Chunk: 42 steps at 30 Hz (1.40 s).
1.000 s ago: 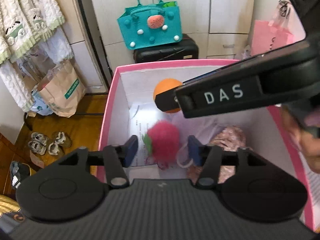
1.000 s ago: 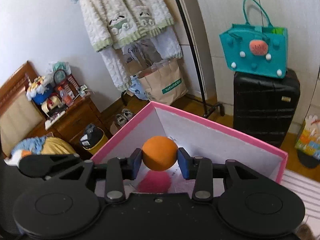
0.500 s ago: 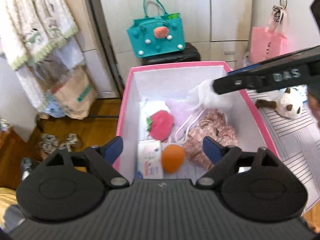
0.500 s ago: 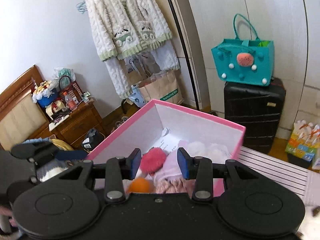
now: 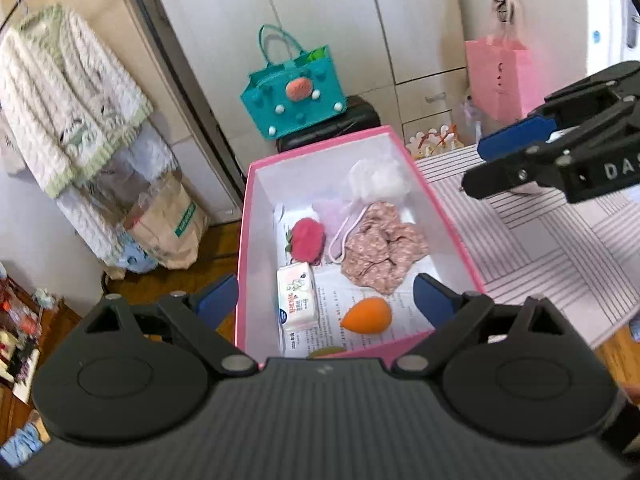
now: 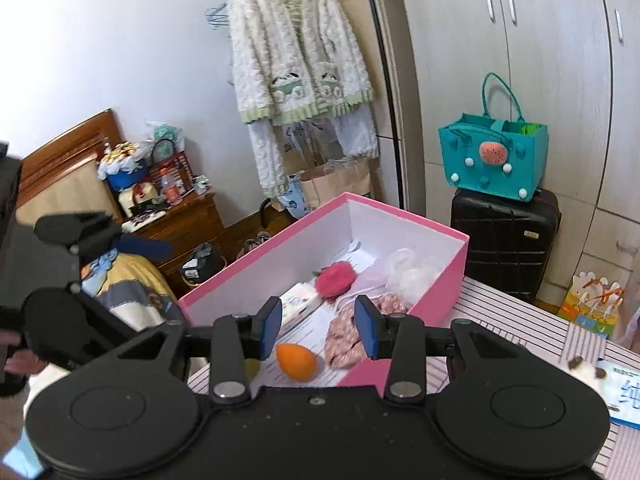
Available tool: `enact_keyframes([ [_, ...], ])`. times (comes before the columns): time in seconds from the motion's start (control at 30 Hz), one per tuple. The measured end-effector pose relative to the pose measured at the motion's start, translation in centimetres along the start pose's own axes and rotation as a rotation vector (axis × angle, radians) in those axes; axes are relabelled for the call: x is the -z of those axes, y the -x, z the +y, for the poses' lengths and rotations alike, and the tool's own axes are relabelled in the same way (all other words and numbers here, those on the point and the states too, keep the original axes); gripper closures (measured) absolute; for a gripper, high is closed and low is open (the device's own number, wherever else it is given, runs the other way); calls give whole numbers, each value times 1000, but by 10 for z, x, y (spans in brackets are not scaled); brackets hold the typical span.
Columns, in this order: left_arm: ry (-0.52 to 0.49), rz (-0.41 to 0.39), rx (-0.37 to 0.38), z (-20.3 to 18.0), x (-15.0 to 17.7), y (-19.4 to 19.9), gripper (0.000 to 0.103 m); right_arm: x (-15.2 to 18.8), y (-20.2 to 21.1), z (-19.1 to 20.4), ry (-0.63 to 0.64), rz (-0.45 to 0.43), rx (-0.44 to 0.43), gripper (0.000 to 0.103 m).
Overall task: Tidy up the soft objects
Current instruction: 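Withdraw both grippers from the box and move them toward the white plush cat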
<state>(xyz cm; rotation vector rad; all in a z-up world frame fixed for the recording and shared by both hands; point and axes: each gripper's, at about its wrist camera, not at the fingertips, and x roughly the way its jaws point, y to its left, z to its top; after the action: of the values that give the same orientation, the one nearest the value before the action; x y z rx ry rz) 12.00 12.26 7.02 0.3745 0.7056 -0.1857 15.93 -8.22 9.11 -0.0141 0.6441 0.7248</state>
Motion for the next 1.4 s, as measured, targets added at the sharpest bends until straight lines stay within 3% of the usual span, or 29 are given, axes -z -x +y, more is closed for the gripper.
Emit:
enact_keyframes([
  [0.13,-39,-22,22,-16,0,23,8,12,32,6,11,-28,0,47],
  [0.6,-182,-12,118,-77,14,25,8,87,97,7,-35,-25,109,39],
  [0.67,-191,-22,135,-86,16,23,8,98,103,8,-28,-34,131,35],
  [0.73,-198,-29,144,-95,19,20,8,109,109,6,-25,-47,164,24],
  [0.9,-161,-43,201,-117,21,7,8,128,117,-12,-48,-59,268,21],
  [1.07,-106,-160,148,-141,25,-11,8,155,121,-54,-161,-148,394,21],
  [1.13,-61,-181,177,-146,25,-23,8,169,120,-72,-216,-192,435,20],
  [1.4,47,-263,274,-170,16,-68,8,195,97,-117,-179,-195,564,21],
])
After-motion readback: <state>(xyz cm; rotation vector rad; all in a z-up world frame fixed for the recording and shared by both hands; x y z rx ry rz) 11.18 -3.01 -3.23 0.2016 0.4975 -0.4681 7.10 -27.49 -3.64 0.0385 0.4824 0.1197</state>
